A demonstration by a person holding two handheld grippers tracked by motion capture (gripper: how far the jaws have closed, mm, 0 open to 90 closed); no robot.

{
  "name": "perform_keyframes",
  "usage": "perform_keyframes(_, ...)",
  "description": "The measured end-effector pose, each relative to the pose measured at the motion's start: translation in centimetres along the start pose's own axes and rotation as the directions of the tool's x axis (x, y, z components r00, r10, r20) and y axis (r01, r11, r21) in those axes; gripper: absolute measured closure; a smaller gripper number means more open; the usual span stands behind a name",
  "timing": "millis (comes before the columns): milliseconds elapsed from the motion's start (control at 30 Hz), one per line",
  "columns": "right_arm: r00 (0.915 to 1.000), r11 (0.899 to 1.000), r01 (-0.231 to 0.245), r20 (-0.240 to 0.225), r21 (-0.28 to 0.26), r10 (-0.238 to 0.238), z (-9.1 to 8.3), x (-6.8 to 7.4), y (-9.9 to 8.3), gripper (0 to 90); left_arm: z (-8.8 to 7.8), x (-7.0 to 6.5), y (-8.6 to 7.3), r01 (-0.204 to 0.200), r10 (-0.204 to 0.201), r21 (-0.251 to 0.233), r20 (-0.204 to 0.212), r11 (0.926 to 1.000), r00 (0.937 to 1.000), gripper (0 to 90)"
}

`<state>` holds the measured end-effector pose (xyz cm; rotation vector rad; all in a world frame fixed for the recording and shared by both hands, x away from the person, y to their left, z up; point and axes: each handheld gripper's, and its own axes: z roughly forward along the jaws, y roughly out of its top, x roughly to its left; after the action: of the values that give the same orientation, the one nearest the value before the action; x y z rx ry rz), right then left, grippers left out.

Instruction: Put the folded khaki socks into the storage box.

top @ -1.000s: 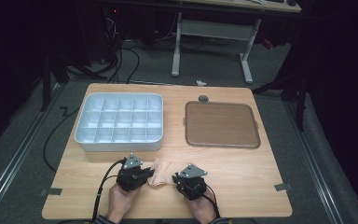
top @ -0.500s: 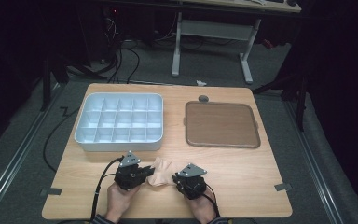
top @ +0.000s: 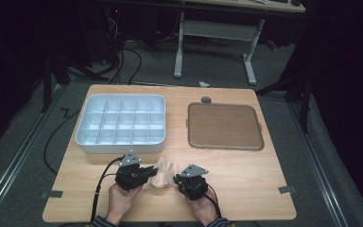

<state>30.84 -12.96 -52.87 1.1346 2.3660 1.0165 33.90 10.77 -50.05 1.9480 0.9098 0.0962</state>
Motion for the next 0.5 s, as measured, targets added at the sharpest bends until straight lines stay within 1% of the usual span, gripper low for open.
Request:
perform_keyframes(133, 0.9999, 1.000, 0.007, -0.014, 0.008, -0.007, 0.3, 0.1, 0.4, 82.6, -0.2, 0.1, 0.2, 0.001, -0.001, -0.008, 0.004, 1.0000, 1.0000, 83.5)
perform_keyframes(233, 0.9997, 1.000, 0.019, -0.017, 0.009, -0.019, 0.6, 0.3, 0.6, 82.9, -0.3, 0.0, 0.4, 0.003, -0.003, -0.017, 0.008, 0.9998, 1.0000, 83.5)
perform_keyframes(367, 0.9995, 1.000, 0.022, -0.022, 0.007, -0.022, 0.8, 0.5, 0.8, 83.1, -0.6, -0.1, 0.7, -0.005, 0.006, -0.023, 0.014, 0.9997, 0.9999, 83.5)
perform_keyframes(433, 0.9995, 1.000, 0.022, -0.023, 0.012, -0.022, 0.9, 0.5, 1.0, 83.1, -0.8, -0.2, 0.9, -0.009, 0.009, -0.017, 0.014, 0.9998, 0.9999, 83.4)
perform_keyframes(500, 0.9992, 0.999, 0.030, -0.028, 0.016, -0.030, 1.0, 0.6, 1.2, 83.2, -0.8, -0.2, 1.0, -0.014, 0.014, -0.017, 0.014, 0.9998, 0.9998, 83.4)
